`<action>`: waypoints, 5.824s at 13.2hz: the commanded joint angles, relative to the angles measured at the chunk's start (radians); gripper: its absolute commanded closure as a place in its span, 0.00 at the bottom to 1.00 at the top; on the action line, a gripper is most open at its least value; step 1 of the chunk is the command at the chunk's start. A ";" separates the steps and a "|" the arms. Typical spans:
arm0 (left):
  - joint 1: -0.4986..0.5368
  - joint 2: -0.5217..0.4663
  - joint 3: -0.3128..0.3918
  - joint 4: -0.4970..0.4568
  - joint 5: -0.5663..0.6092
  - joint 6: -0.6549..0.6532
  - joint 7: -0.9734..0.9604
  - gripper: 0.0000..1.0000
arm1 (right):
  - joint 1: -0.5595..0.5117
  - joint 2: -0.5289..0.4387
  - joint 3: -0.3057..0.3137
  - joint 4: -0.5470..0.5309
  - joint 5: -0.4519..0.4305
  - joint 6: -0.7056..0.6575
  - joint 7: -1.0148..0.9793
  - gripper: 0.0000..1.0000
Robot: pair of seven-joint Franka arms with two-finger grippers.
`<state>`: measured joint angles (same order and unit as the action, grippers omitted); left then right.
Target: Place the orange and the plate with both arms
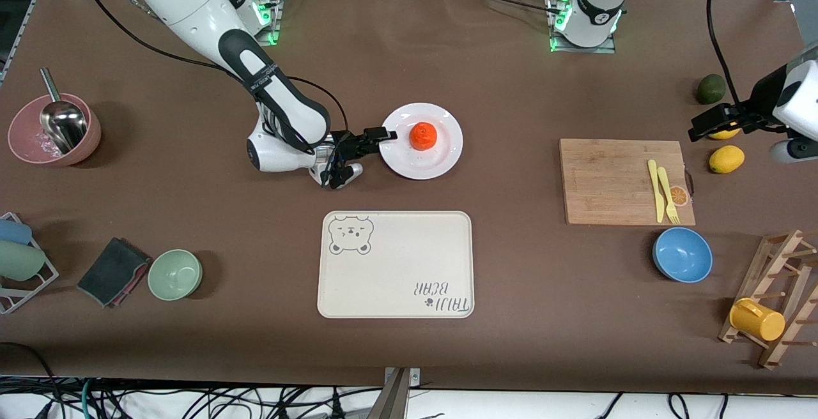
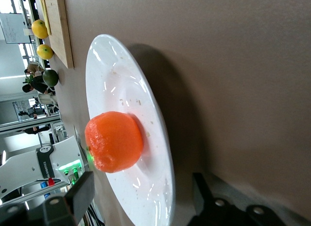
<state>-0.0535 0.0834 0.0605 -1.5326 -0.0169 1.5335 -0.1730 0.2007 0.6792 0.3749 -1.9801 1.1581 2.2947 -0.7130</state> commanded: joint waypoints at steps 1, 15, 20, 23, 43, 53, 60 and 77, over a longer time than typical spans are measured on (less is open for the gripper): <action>-0.009 -0.004 0.010 0.028 -0.003 -0.021 0.012 0.00 | -0.001 0.011 0.012 0.024 0.021 -0.004 -0.020 0.32; -0.006 -0.001 0.010 0.071 -0.005 -0.067 0.006 0.00 | 0.019 0.075 0.010 0.075 0.021 -0.038 -0.016 1.00; -0.008 0.004 0.012 0.071 -0.005 -0.067 0.007 0.00 | -0.055 0.071 0.006 0.148 0.021 -0.216 -0.008 1.00; -0.009 0.004 0.010 0.071 -0.003 -0.067 0.007 0.00 | -0.104 0.079 -0.002 0.254 0.009 -0.224 0.059 1.00; -0.005 0.001 0.015 0.069 -0.005 -0.079 0.006 0.00 | -0.029 0.404 -0.082 0.762 -0.081 0.025 0.329 0.00; -0.005 0.001 0.016 0.069 -0.005 -0.079 0.006 0.00 | -0.015 0.157 -0.083 0.713 -0.976 -0.174 0.728 0.00; -0.005 0.001 0.013 0.069 -0.005 -0.078 0.006 0.00 | -0.017 -0.131 -0.152 0.705 -1.328 -0.694 0.885 0.00; -0.016 0.001 0.010 0.071 -0.017 -0.076 0.007 0.00 | -0.149 -0.735 -0.422 0.276 -1.172 -0.730 0.751 0.00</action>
<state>-0.0678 0.0835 0.0648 -1.4787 -0.0169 1.4725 -0.1733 0.0508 -0.0588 -0.0044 -1.6888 -0.0234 1.5427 0.0460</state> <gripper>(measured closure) 0.000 0.000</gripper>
